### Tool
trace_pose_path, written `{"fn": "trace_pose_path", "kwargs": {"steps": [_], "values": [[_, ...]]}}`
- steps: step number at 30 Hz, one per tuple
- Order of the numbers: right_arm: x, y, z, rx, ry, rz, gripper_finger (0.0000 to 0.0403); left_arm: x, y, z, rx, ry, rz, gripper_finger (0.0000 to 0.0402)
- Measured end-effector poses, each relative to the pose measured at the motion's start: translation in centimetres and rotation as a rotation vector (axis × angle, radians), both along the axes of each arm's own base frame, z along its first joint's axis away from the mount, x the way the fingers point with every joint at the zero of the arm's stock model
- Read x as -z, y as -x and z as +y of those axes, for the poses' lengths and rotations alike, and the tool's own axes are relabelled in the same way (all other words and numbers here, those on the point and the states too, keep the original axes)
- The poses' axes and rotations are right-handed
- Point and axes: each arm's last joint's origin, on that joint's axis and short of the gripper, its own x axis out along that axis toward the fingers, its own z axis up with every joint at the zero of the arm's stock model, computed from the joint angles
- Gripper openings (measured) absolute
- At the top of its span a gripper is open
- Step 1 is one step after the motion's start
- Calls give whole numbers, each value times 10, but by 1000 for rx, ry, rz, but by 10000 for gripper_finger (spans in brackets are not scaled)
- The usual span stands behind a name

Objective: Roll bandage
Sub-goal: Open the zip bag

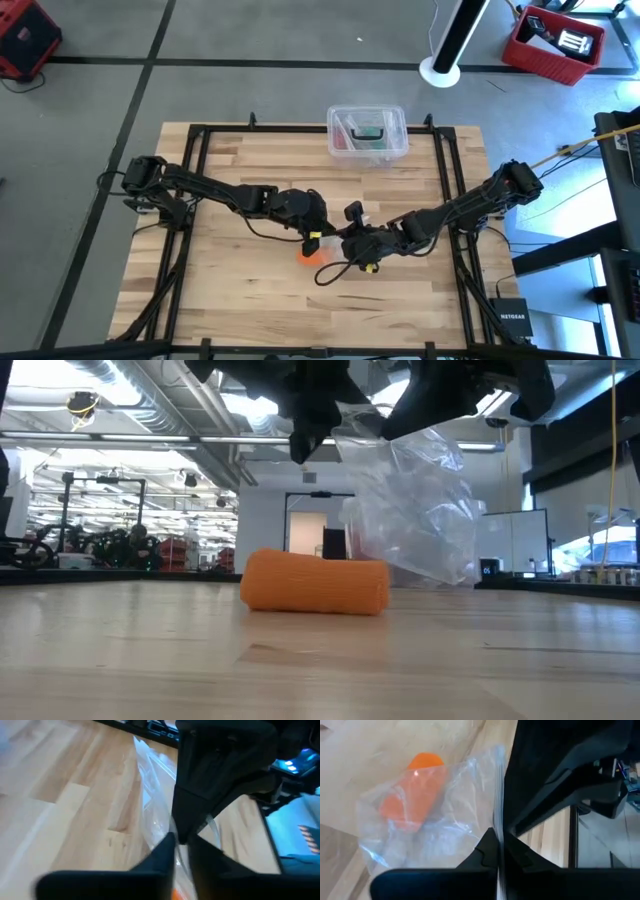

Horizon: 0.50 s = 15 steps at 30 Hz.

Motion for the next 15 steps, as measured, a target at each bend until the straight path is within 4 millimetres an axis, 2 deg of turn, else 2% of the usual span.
{"fn": "trace_pose_path", "kwargs": {"steps": [2, 7, 11, 15], "values": [[0, 0, 0, 0, 5, 1, 4, 0, 1, 1, -23, -41, 7, 11], [-2, 0, 4, -3, -16, -22, 4, -1, 8, 11, -176, -242, 98, 4], [-3, -2, 3, -13, -91, -32, 4, -27, 13, 9, -287, -443, 95, 4], [-3, -4, -1, 12, -150, -40, 4, -51, 16, -5, -260, -556, 48, 2]]}}
